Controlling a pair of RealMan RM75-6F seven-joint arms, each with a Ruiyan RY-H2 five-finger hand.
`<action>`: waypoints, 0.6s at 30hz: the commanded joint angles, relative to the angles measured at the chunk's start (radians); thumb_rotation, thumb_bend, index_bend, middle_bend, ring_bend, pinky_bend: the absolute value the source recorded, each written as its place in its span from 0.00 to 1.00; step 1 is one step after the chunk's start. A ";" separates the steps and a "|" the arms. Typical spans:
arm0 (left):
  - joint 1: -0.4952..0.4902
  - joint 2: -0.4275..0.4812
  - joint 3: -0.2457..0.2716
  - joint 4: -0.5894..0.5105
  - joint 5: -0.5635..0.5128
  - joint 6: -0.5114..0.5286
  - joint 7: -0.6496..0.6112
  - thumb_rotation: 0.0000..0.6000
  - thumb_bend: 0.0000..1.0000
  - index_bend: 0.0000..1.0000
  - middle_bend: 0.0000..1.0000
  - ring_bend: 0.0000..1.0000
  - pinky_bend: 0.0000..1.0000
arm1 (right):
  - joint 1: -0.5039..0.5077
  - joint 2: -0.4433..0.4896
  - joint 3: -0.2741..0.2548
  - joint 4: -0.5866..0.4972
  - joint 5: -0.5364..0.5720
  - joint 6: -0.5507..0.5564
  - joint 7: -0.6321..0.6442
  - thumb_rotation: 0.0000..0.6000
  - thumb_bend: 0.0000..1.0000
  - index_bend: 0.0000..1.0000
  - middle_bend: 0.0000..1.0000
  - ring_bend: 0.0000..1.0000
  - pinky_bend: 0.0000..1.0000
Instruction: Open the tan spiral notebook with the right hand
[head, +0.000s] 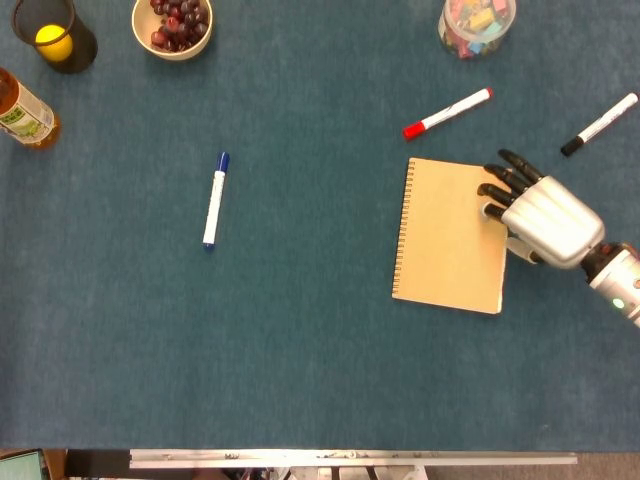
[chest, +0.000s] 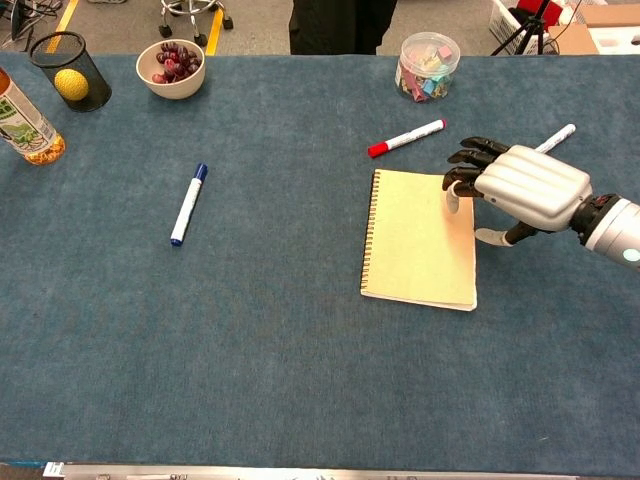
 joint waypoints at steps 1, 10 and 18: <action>0.001 0.001 0.001 0.000 -0.002 -0.003 -0.002 1.00 0.48 0.14 0.08 0.03 0.06 | 0.002 -0.020 -0.007 0.030 -0.007 -0.004 0.006 1.00 0.24 0.43 0.30 0.12 0.06; -0.002 0.002 0.003 0.001 0.001 -0.010 -0.014 1.00 0.48 0.14 0.08 0.03 0.06 | -0.012 -0.039 -0.030 0.087 -0.021 0.008 0.018 1.00 0.24 0.43 0.30 0.12 0.06; 0.000 0.001 0.004 0.004 0.002 -0.008 -0.018 1.00 0.48 0.14 0.08 0.03 0.06 | -0.024 -0.068 -0.034 0.142 -0.029 0.033 0.028 1.00 0.24 0.43 0.30 0.12 0.06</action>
